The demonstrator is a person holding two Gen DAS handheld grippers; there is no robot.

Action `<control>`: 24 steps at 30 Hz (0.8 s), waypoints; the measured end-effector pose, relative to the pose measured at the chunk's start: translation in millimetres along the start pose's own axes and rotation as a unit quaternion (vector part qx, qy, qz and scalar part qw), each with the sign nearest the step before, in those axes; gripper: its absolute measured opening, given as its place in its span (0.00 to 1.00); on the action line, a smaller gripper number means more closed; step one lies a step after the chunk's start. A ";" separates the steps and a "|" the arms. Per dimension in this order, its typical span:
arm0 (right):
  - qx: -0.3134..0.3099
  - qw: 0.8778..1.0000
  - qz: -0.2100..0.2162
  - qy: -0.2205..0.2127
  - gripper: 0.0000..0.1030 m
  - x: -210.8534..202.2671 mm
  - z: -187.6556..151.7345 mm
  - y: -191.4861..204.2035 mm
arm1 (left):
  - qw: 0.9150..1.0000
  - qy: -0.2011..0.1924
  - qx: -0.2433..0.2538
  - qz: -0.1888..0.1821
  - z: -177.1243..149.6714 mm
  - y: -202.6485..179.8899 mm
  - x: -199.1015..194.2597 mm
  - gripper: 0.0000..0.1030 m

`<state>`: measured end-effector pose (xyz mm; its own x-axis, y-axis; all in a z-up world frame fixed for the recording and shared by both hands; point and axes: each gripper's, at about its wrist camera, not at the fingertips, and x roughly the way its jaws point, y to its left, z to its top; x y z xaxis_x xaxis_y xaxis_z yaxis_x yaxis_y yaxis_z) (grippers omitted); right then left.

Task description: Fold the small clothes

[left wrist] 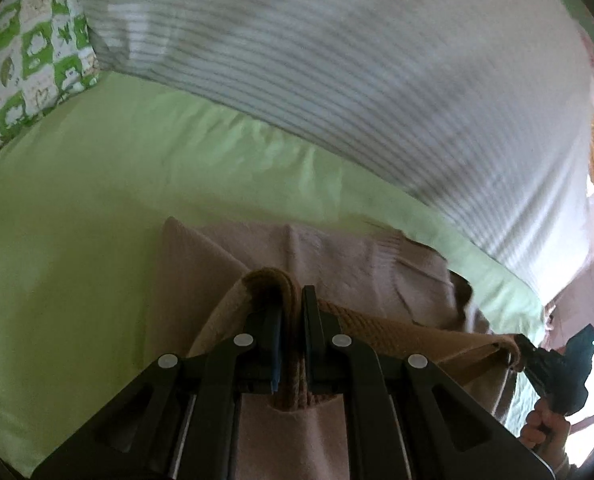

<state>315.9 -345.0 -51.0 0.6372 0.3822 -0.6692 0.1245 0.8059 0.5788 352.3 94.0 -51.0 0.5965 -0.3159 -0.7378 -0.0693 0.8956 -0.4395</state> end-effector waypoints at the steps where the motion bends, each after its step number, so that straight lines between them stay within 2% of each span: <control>1: 0.003 1.000 -0.004 0.003 0.07 7.3 1.9 -2.9 | 1.000 0.002 0.000 0.005 1.9 1.0 6.2 0.08; 4: 0.030 0.999 -0.009 0.020 0.10 23.2 5.1 -14.2 | 1.000 0.017 0.008 0.021 3.3 2.0 20.9 0.13; 8: 0.056 0.998 -0.009 0.032 0.13 25.2 6.2 -25.0 | 1.000 0.016 0.006 0.003 3.5 4.5 12.4 0.15; 10: 0.053 0.998 -0.004 0.025 0.23 19.2 6.8 -24.3 | 1.000 0.012 0.011 -0.001 2.5 3.0 4.6 0.20; 11: 0.054 0.998 -0.007 0.019 0.29 15.6 7.4 -23.8 | 1.000 0.009 0.017 0.002 1.2 0.9 0.3 0.29; 12: 0.056 0.998 -0.012 0.009 0.41 9.7 8.1 -23.4 | 1.000 0.003 0.024 0.012 0.0 -1.7 -4.6 0.38; 13: 0.059 0.998 -0.011 -0.005 0.47 3.1 8.7 -22.3 | 0.999 -0.007 0.032 0.024 -1.1 -3.5 -10.5 0.52; 14: 0.059 0.998 -0.009 -0.015 0.47 -1.9 9.4 -21.9 | 0.999 -0.018 0.039 0.031 -2.1 -5.1 -17.3 0.55; 19: 0.045 0.999 0.004 -0.026 0.47 -23.5 4.5 -10.5 | 0.998 -0.023 0.060 0.006 -14.7 -11.9 -45.2 0.55; 22: 0.007 1.000 0.020 -0.023 0.47 -34.7 -12.6 8.0 | 0.994 0.001 0.104 -0.024 -38.9 -26.1 -56.9 0.55; 24: -0.036 0.999 0.028 -0.017 0.47 -39.2 -30.8 25.8 | 0.987 0.031 0.147 -0.052 -62.0 -42.6 -58.2 0.55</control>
<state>270.6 -325.3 -24.2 0.6671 0.4135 -0.6197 0.0341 0.8140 0.5799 271.0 54.8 -21.1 0.5371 -0.4220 -0.7304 0.2307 0.9064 -0.3539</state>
